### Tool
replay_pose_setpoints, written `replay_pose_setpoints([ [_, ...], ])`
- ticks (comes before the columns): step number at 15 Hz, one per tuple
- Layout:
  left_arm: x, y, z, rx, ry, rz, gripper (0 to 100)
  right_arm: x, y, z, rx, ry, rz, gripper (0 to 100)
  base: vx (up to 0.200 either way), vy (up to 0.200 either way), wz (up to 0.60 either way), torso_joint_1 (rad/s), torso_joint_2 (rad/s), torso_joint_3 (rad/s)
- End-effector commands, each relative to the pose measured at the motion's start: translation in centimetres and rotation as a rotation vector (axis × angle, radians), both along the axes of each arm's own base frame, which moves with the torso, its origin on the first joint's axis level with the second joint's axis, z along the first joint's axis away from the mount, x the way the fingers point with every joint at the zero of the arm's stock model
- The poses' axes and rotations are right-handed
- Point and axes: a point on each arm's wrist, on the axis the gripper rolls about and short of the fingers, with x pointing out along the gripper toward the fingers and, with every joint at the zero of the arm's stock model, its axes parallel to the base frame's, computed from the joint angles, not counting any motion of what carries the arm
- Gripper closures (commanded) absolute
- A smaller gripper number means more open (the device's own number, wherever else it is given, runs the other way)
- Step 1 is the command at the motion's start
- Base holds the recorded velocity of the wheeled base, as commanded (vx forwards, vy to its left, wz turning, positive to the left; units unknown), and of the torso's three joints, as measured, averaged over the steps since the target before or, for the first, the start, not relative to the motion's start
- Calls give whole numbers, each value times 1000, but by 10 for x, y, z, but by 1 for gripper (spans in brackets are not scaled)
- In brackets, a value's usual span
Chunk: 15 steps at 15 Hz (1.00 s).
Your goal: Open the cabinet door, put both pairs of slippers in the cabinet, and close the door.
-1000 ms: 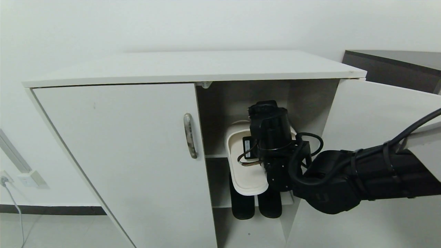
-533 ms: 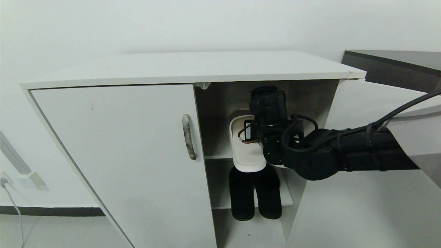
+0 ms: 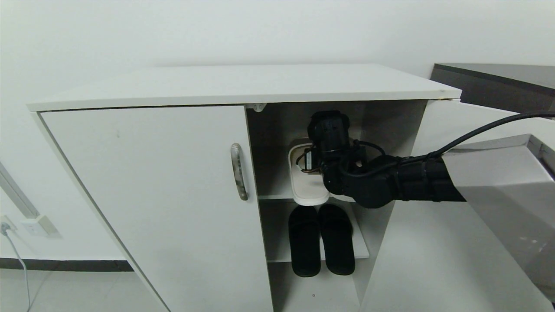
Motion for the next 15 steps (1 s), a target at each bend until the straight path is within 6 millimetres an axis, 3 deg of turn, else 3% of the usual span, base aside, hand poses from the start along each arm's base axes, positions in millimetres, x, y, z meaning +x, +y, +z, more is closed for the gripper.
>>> replay_pose_setpoints([
  [1,0,0,0,0,-1,0,100,2,0,-3,-3,4,-2,100,0,0,0,0,0,0],
  [5,0,0,0,0,1,0,100,3,1,-5,-7,9,1,100,0,0,0,0,0,0],
  [6,0,0,0,0,1,0,100,2,0,-5,-5,9,4,0,0,0,0,0,0,0],
  [8,0,0,0,0,1,0,100,-1,0,-2,-7,9,9,0,0,0,0,0,0,0],
  [11,0,0,0,0,1,2,100,-24,-5,6,-18,22,32,0,0,0,0,0,0,0],
  [15,0,0,0,0,-1,3,100,-76,-15,18,-15,22,81,0,0,0,0,0,0,0],
])
